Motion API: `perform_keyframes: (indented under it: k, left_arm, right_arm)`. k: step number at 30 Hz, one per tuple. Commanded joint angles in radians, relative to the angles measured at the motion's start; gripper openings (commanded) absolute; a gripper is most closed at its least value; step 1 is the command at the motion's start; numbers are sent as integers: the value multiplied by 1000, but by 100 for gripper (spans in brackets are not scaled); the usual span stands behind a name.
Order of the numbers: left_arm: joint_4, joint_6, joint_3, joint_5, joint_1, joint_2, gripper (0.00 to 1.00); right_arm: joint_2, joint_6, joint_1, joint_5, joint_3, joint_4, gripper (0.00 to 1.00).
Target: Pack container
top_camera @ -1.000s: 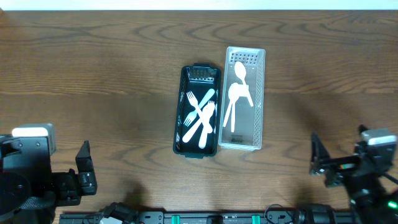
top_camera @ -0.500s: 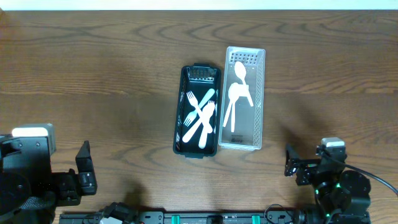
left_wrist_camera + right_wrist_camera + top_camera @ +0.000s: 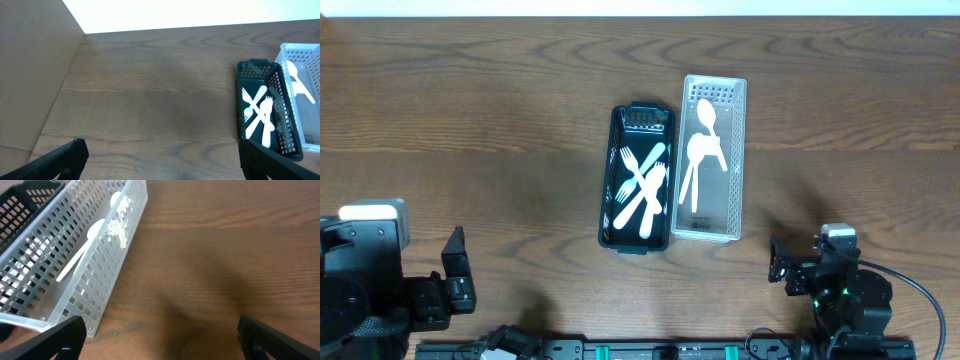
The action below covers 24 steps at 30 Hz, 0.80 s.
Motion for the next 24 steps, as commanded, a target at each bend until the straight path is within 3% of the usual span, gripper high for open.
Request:
perform_keyframes:
  k: [1, 24]
  left_arm:
    - [0, -5, 2, -9, 4, 4, 98]
    - [1, -5, 2, -9, 4, 4, 98]
  right_arm:
    - [-14, 13, 8, -5, -37, 9, 99]
    - [-22, 13, 8, 10, -47, 3, 99]
